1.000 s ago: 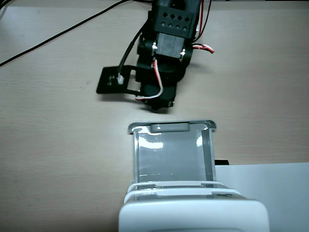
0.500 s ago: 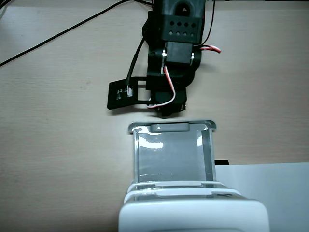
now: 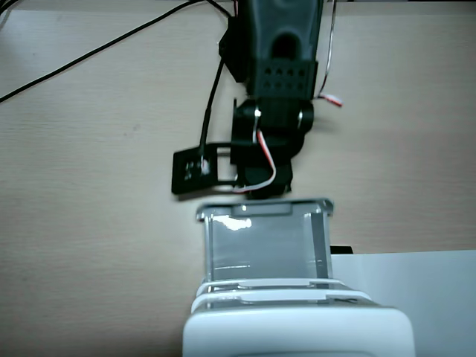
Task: Close drawer.
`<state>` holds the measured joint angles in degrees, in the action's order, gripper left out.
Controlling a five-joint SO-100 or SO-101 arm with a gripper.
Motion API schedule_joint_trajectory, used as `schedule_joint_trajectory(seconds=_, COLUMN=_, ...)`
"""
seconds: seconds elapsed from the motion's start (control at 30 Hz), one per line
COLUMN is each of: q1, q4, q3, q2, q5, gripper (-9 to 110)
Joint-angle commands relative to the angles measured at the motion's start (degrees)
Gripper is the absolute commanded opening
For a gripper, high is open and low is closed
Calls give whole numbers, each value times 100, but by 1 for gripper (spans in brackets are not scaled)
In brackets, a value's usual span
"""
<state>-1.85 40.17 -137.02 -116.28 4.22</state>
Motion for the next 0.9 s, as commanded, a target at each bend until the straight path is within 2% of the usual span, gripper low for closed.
schedule_joint_trajectory(seconds=0.0, q1=35, q4=-185, q3=1011, q2=668, q5=-79, gripper=0)
schedule_joint_trajectory(seconds=0.27, q1=114, q4=132, q3=3375, q2=2197, q5=-62, gripper=0)
schedule_joint_trajectory(seconds=0.43, q1=141, q4=272, q3=3973, q2=2593, q5=35, gripper=0)
schedule_joint_trajectory(seconds=0.57, q1=141, q4=431, q3=3683, q2=2391, q5=97, gripper=0)
schedule_joint_trajectory(seconds=0.73, q1=149, q4=589, q3=2496, q2=1230, q5=316, gripper=0)
schedule_joint_trajectory(seconds=0.87, q1=290, q4=1169, q3=1775, q2=448, q5=237, gripper=0)
